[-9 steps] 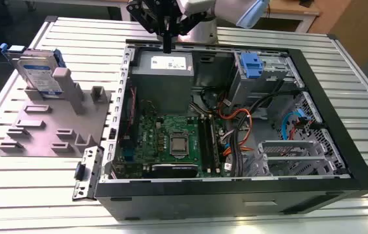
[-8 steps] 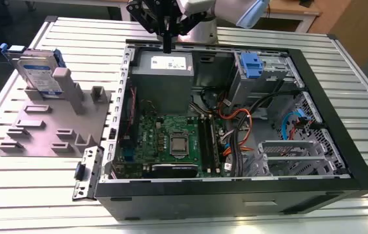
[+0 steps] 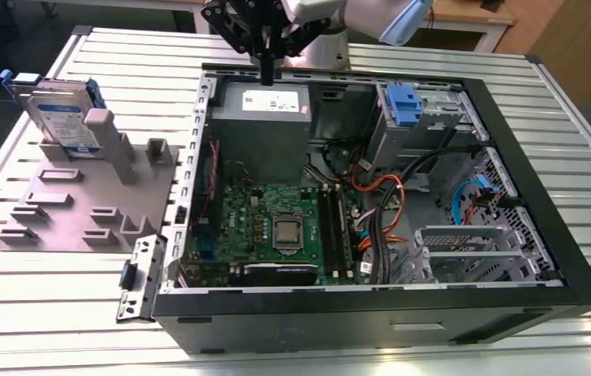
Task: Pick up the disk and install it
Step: 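Reach for the disk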
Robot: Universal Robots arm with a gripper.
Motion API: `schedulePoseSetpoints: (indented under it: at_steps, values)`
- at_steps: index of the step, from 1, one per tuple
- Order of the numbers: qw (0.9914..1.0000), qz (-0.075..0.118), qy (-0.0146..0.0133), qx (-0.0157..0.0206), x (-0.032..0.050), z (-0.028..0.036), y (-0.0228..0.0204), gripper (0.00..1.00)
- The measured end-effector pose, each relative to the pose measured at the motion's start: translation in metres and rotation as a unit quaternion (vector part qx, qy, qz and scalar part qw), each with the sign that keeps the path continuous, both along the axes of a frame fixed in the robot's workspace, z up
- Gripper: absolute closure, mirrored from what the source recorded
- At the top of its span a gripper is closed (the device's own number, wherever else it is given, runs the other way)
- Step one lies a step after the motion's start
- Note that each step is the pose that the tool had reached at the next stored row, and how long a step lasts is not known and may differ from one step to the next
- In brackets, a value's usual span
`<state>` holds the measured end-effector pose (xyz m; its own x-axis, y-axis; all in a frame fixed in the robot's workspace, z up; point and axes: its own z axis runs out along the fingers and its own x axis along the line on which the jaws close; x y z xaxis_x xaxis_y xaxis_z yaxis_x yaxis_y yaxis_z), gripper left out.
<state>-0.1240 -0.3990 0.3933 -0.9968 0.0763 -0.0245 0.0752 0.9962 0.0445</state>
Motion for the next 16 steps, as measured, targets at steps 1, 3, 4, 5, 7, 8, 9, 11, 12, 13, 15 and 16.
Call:
schedulePoseSetpoints:
  at_steps: [1, 3, 4, 5, 7, 8, 9, 11, 12, 13, 15, 16]
  values:
    - [1.0, 0.0, 0.0, 0.0, -0.0007, 0.0, 0.0, 0.89]
    - [1.0, 0.0, 0.0, 0.0, -0.002, 0.0, 0.0, 0.89]
    - [1.0, 0.0, 0.0, -0.0001, -0.0025, 0.0, 0.0, 0.89]
    - [1.0, 0.0, 0.0, 0.0, -0.0025, 0.0, 0.0, 0.89]
    - [1.0, 0.0, 0.0, 0.0, -0.0027, 0.0, 0.0, 0.89]
    - [1.0, 0.0, 0.0, 0.0, -0.0027, 0.0, 0.0, 0.89]
    - [1.0, 0.0, 0.0, -0.0001, -0.0027, 0.0, 0.0, 0.89]
    - [1.0, 0.0, 0.0, 0.0, -0.0028, 0.0, 0.0, 0.89]
    - [1.0, 0.0, 0.0, -0.0001, -0.0028, 0.0, 0.0, 0.89]
    - [1.0, 0.0, 0.0, 0.0, -0.0031, 0.0, 0.0, 0.89]
    - [1.0, 0.0, 0.0, 0.0, -0.0042, -0.0001, 0.0, 0.89]
    - [1.0, 0.0, 0.0, -0.0001, -0.0052, 0.0, 0.0, 0.89]
